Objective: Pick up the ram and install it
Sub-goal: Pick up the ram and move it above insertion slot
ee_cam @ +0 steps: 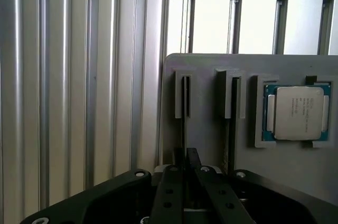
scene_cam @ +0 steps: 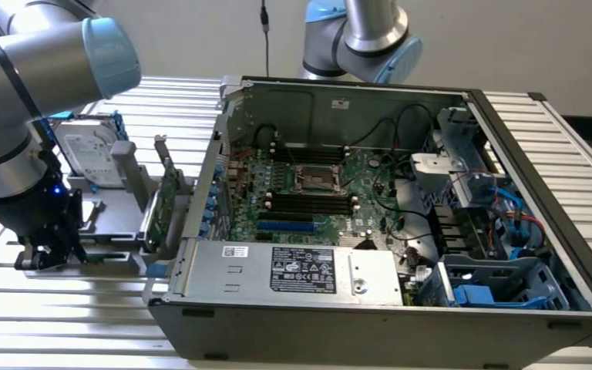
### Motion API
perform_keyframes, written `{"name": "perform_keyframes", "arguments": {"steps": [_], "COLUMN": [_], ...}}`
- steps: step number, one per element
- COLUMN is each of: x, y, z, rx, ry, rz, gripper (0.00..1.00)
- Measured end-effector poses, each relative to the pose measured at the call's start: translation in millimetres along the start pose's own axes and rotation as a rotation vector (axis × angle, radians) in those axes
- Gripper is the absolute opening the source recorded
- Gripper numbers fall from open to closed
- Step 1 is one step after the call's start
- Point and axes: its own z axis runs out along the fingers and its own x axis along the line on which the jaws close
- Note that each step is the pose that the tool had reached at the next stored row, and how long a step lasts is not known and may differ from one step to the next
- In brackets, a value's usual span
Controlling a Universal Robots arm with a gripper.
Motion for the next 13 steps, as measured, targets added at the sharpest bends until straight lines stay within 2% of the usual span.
{"name": "perform_keyframes", "arguments": {"steps": [13], "x": [0.0], "y": [-0.9], "z": [0.0], "rx": [-0.0046], "ry": [-0.0020], "rz": [0.067], "gripper": [0.14]}}
